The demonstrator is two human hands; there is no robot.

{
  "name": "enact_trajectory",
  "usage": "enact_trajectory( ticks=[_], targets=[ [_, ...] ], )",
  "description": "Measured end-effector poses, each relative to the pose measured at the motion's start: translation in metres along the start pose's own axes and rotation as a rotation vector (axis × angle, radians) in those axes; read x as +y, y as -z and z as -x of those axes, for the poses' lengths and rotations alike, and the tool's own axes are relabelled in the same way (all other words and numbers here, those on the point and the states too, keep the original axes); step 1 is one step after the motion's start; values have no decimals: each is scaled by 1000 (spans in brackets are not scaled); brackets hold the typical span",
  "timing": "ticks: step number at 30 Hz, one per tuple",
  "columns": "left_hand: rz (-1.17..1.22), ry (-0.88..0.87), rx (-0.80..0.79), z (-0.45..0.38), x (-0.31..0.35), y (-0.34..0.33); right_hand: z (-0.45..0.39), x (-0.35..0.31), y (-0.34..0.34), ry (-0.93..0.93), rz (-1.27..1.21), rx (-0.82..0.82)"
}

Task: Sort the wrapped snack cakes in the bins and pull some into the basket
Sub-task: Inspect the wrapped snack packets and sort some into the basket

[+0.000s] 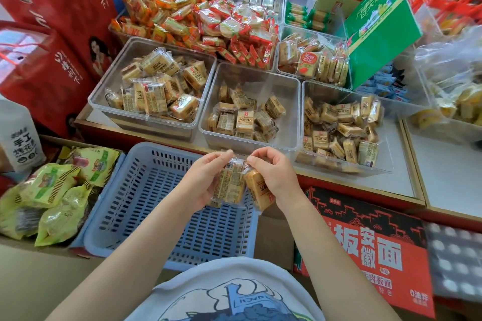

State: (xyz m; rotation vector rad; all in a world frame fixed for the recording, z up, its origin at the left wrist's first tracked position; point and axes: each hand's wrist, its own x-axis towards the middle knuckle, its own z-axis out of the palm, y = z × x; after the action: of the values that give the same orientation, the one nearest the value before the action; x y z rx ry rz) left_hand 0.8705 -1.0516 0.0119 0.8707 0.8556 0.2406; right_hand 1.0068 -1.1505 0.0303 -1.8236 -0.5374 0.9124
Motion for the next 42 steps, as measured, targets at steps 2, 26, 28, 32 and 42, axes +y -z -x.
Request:
enact_trajectory(
  ticks=[2, 26, 28, 32, 42],
  targets=[
    [-54, 10, -84, 3, 0, 2, -2, 0, 0, -10, 3, 17],
    [-290, -52, 49, -6, -6, 8, -8, -12, -21, -261, -282, -77],
    [-290, -53, 42, -9, -7, 9, -7, -13, -22, -303, -404, -62],
    [-324, -50, 13, -12, -11, 6, -7, -13, -26, -396, -642, -14],
    [-2, -13, 175, -11, -10, 3, -10, 2, -14, -275, -263, -122]
  ],
)
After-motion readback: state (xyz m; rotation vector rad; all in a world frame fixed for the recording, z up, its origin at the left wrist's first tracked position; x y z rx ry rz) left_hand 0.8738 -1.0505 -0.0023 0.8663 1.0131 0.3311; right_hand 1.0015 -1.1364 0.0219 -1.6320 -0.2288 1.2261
